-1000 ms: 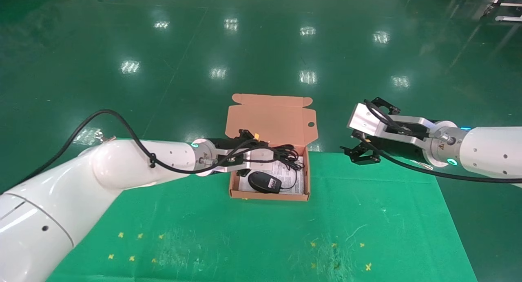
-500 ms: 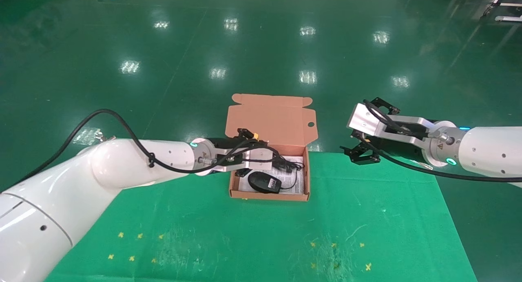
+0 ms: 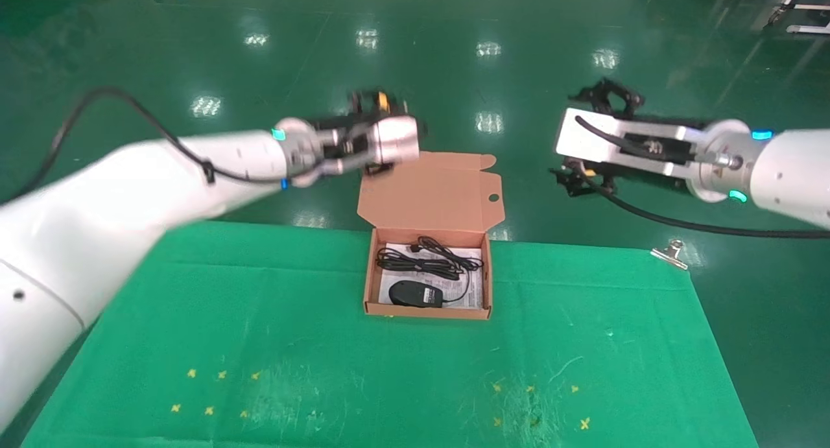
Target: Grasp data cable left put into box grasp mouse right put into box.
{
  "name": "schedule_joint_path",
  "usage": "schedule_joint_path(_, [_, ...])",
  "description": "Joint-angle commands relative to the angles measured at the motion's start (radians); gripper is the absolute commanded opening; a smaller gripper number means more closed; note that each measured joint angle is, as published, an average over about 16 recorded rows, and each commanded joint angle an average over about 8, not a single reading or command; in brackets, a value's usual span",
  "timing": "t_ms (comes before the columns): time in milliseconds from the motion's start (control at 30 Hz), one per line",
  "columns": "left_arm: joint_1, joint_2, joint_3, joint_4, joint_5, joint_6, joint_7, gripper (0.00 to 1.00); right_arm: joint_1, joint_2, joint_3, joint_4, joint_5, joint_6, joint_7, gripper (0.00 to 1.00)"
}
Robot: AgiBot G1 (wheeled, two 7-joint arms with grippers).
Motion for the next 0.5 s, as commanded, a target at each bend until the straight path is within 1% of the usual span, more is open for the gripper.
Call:
schedule_joint_path(33, [-0.032, 0.007, -0.005, 0.015, 0.004, -0.044, -0.001, 1.00, 0.027, -0.003, -0.005, 0.014, -0.030, 0.002, -0.021, 1.00])
schedule_joint_path(167, [-0.023, -0.020, -0.037, -0.004, -0.032, -0.027, -0.019, 1.00, 0.020, -0.004, 0.023, 0.024, -0.015, -0.028, -0.037, 1.00])
schedule_joint_path(500, [0.065, -0.126, -0.141, -0.102, -0.160, 0.130, -0.080, 1.00, -0.082, 0.018, 0.160, 0.028, 0.143, -0.162, -0.075, 1.00])
